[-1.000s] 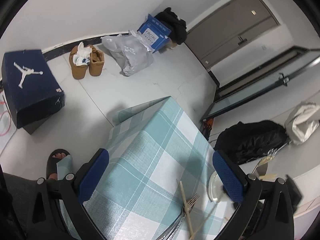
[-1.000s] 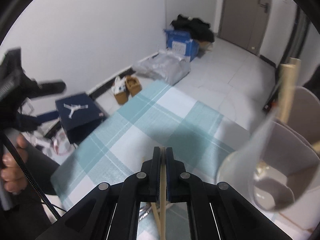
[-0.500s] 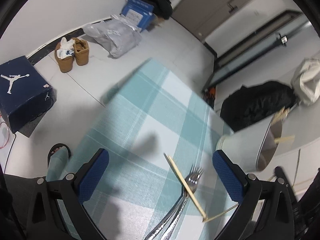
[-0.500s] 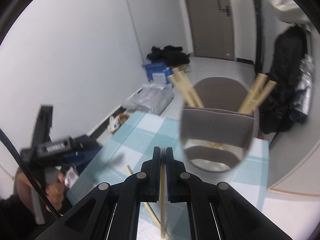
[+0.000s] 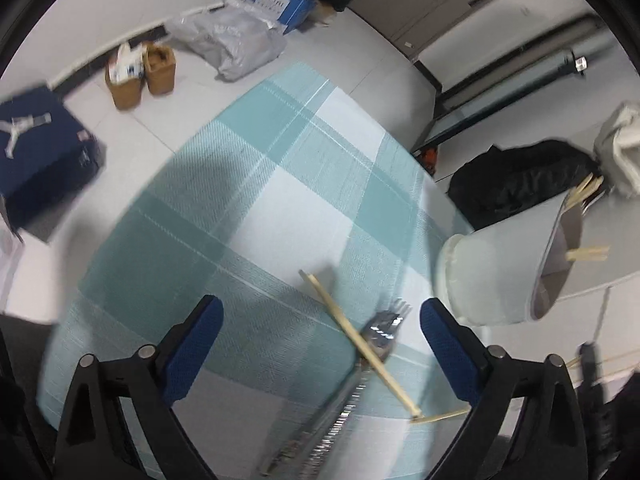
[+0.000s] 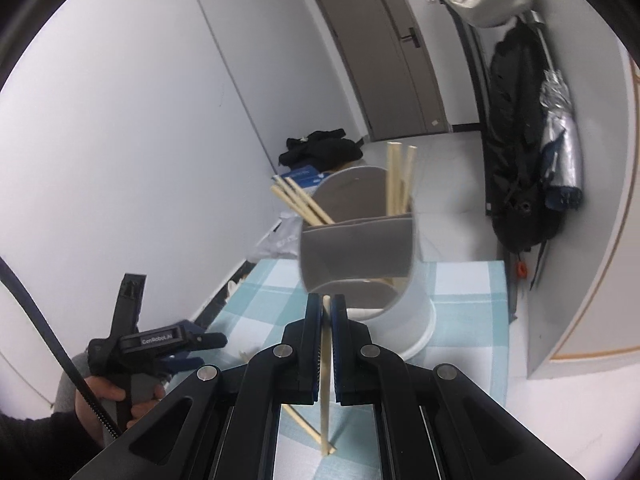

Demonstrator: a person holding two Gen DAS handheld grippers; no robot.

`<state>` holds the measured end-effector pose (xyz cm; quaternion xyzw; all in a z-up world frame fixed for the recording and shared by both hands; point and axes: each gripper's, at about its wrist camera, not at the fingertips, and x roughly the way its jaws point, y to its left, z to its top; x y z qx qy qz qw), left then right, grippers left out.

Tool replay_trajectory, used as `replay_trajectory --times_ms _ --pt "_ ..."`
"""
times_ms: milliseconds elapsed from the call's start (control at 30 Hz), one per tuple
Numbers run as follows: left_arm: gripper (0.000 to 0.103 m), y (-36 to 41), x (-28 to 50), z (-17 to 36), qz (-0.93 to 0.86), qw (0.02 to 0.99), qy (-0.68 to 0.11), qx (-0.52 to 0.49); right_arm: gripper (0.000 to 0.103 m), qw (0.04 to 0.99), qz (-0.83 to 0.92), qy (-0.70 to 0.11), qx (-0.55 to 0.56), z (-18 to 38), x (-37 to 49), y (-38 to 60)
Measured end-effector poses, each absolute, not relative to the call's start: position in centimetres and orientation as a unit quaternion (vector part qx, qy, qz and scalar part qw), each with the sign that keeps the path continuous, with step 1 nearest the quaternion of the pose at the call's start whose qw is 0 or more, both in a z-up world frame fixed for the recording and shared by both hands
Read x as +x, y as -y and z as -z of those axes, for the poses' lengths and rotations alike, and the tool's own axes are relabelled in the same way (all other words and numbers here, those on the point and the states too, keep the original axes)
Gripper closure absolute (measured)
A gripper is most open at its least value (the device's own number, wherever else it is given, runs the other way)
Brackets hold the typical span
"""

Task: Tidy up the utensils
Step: 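Lift both held chopsticks up from the cloth toward the white holder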

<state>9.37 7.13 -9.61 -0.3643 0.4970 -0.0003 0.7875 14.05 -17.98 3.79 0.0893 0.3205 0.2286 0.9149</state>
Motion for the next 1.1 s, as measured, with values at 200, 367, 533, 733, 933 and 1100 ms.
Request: replay_trajectory --times_ms 200,367,533,733,933,1100 --pt "0.02 -6.0 10.2 10.2 0.001 0.773 -0.508 -0.379 0.099 0.912 -0.231 -0.32 0.111 -3.1 13.9 19.7" --pt "0.025 -4.6 10.8 10.2 -0.023 0.778 -0.523 -0.348 0.099 0.912 -0.232 -0.315 0.12 -3.0 13.9 20.7" --pt "0.04 -3.6 11.3 10.2 -0.053 0.789 -0.535 -0.299 0.099 0.91 -0.232 -0.316 0.134 -2.7 14.1 21.5" --pt "0.066 -2.3 12.2 10.5 -0.071 0.781 -0.545 -0.298 0.099 0.91 -0.232 -0.317 0.134 -2.5 14.5 21.6" --pt "0.077 -1.4 12.9 10.6 -0.094 0.785 -0.546 -0.276 0.099 0.912 -0.233 -0.311 0.13 -2.6 14.3 21.9" --pt "0.091 -1.7 13.3 10.5 -0.109 0.789 -0.541 -0.27 0.099 0.912 -0.232 -0.31 0.136 -2.6 14.3 22.2"
